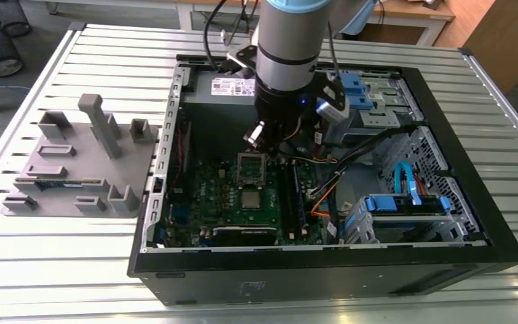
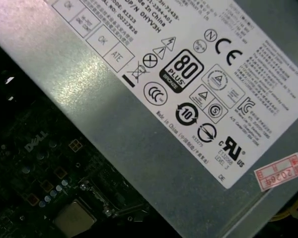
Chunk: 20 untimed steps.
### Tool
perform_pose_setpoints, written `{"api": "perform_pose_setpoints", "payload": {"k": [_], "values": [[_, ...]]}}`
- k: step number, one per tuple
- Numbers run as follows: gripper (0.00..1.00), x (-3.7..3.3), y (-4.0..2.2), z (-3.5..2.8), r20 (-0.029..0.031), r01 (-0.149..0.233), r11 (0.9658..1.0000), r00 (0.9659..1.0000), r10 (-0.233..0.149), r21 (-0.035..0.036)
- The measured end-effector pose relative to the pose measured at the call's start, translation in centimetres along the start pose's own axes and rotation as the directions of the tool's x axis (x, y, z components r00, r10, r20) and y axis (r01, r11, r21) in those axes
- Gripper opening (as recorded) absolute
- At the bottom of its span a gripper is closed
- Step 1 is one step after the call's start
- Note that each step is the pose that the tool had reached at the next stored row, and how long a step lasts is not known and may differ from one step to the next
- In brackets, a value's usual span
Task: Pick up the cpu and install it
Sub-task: 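Close the cpu cover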
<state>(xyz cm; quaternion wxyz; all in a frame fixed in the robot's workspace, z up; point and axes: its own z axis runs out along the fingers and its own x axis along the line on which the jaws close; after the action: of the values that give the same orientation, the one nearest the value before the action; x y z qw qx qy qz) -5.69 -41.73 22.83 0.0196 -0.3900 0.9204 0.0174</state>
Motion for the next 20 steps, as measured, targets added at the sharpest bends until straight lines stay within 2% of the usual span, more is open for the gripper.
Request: {"api": "perform_pose_setpoints", "payload": {"k": [10,20], "values": [[0.11,0.11,0.14,-0.40,-0.0001,0.043,0.9991,0.9991,-0.043,-0.0015],[0.11,0.15,0.21,-0.85,-0.0001,0.082,0.9966,0.9966,-0.082,-0.0030]]}}
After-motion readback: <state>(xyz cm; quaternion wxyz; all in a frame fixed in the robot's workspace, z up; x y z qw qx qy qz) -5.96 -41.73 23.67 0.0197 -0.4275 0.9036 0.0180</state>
